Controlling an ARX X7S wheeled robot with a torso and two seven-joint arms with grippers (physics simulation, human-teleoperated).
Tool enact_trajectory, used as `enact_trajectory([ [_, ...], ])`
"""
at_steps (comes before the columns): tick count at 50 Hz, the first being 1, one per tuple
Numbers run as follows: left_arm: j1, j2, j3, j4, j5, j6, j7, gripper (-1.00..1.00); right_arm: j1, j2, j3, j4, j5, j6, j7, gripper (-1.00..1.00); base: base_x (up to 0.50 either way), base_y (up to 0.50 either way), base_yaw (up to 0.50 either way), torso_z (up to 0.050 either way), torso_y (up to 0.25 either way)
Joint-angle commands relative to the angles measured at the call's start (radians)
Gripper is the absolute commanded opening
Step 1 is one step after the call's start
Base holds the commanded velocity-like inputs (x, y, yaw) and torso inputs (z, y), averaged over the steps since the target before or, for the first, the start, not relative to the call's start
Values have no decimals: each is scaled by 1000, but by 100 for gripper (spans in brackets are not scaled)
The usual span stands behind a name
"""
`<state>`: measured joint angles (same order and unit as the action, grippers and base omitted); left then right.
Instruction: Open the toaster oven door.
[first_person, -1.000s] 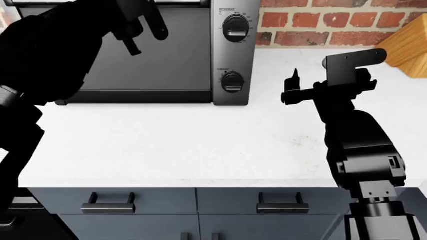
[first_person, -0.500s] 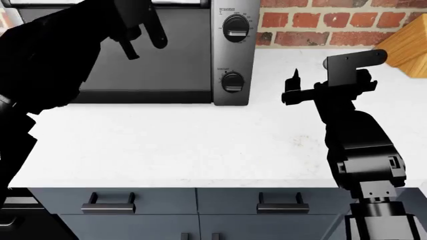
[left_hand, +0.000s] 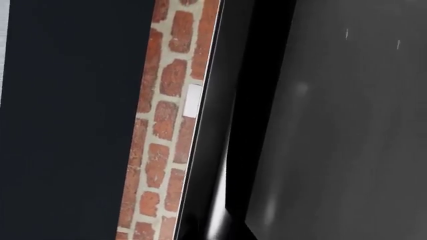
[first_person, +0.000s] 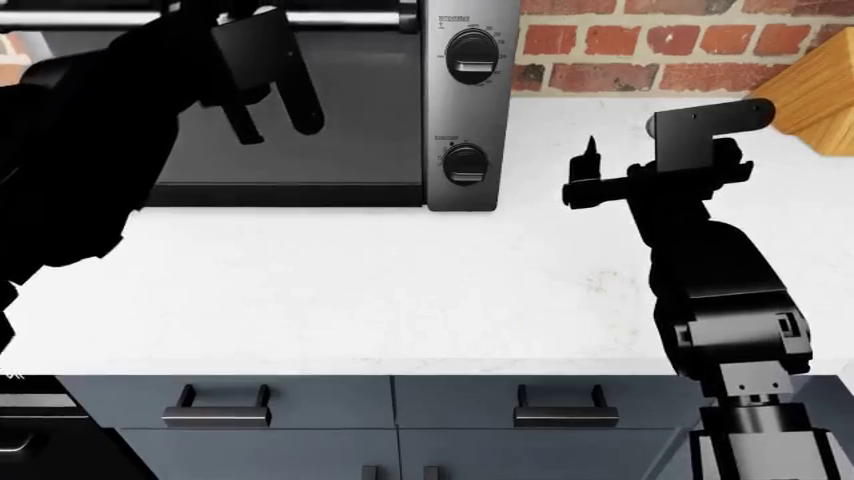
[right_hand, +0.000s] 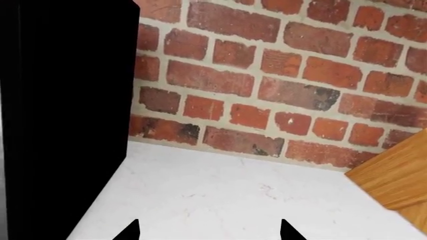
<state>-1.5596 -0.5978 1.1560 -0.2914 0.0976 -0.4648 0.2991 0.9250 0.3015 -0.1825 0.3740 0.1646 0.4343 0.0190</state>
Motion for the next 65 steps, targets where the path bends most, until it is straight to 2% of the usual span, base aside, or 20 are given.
enact_trajectory([
  [1,14,-32,1,188,-52,-66,17,-100,3,-2,-3,11,3,-10,-1,100,0,0,0,0,0],
  [35,92,-239,-5,784,-68,-392,58,-100,5,3,0,-16,25,0,-3,100,0,0,-1,0,1],
  [65,195,-349,-20,1103,-88,-599,18,-100,5,5,-5,-26,36,3,-3,100,0,0,0,0,2],
])
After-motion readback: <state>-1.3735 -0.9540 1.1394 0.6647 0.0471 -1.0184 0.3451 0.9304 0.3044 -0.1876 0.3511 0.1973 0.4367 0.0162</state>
